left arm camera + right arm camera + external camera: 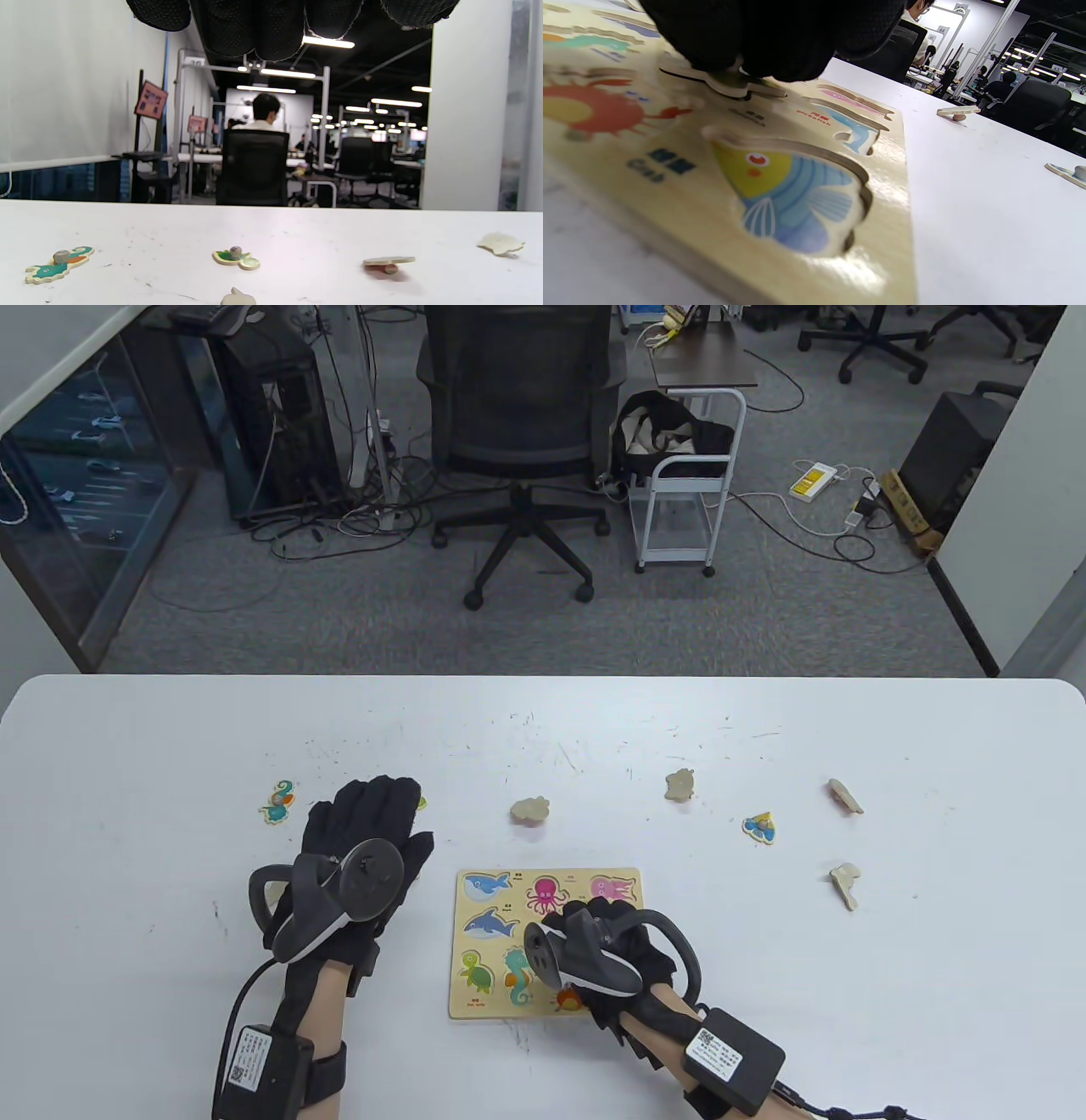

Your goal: Fit puzzle pieces into frame

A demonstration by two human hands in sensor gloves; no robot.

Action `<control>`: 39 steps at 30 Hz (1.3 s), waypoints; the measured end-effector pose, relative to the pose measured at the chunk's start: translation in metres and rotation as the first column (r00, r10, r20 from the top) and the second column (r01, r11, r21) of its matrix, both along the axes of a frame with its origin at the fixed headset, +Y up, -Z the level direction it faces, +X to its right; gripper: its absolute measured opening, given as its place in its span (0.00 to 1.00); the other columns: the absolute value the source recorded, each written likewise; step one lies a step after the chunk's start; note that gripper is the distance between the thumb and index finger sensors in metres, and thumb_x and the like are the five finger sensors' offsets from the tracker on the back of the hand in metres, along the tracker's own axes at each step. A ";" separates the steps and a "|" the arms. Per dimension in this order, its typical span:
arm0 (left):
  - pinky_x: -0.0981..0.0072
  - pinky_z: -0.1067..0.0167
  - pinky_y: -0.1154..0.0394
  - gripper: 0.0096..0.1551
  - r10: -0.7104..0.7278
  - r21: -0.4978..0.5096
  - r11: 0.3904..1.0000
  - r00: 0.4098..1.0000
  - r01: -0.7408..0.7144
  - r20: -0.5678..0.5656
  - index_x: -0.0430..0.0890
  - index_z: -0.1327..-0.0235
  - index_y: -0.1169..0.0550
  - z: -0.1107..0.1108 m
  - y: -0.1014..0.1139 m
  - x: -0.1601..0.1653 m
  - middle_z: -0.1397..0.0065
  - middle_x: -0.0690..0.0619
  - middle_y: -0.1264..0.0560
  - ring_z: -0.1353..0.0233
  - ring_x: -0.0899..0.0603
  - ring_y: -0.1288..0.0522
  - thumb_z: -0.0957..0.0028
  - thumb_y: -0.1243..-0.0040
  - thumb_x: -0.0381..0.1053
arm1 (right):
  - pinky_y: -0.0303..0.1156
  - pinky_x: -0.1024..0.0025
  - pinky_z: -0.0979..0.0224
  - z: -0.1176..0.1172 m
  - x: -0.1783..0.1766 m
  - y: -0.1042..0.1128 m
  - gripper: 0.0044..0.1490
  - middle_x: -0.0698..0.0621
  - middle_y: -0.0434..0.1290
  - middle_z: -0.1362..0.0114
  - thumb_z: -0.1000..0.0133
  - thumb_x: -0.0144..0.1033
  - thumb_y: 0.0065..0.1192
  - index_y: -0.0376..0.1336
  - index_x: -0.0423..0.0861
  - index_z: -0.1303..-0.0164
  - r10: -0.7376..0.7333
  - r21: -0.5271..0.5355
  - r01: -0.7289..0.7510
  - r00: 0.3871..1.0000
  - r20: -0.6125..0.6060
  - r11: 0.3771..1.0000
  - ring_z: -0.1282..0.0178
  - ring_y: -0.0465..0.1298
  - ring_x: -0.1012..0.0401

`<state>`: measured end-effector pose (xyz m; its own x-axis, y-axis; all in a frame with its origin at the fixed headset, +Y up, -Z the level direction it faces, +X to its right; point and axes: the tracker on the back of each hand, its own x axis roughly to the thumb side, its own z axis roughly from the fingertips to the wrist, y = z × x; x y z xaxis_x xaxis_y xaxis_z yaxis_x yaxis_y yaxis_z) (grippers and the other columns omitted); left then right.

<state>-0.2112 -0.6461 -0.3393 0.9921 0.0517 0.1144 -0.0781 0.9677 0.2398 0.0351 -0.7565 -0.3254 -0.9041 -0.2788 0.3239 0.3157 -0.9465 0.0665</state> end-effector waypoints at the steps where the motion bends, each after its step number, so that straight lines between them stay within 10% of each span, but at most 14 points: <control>1: 0.38 0.20 0.37 0.40 0.002 -0.001 1.000 1.000 -0.002 0.001 0.62 0.16 0.36 0.000 0.000 0.000 0.12 0.54 0.31 0.14 0.40 0.34 0.44 0.51 0.72 | 0.74 0.60 0.32 0.000 0.000 0.000 0.27 0.62 0.77 0.35 0.50 0.49 0.72 0.68 0.64 0.39 0.002 0.002 -0.002 1.000 0.000 1.000 0.42 0.80 0.62; 22: 0.38 0.20 0.36 0.40 -0.005 -0.025 1.000 1.000 0.005 0.006 0.62 0.16 0.35 -0.001 0.000 0.002 0.12 0.54 0.31 0.14 0.40 0.33 0.43 0.51 0.72 | 0.72 0.58 0.29 -0.001 0.002 0.001 0.30 0.62 0.75 0.31 0.49 0.51 0.70 0.65 0.64 0.35 -0.023 -0.043 0.024 1.000 0.007 0.999 0.37 0.79 0.61; 39: 0.38 0.20 0.36 0.40 0.023 -0.027 0.999 1.000 -0.024 -0.018 0.62 0.17 0.35 0.002 0.003 -0.007 0.12 0.54 0.31 0.14 0.40 0.34 0.43 0.51 0.72 | 0.54 0.47 0.14 -0.049 0.093 0.084 0.43 0.58 0.59 0.14 0.49 0.55 0.66 0.53 0.65 0.23 -0.227 0.058 0.220 0.919 0.323 0.974 0.14 0.61 0.51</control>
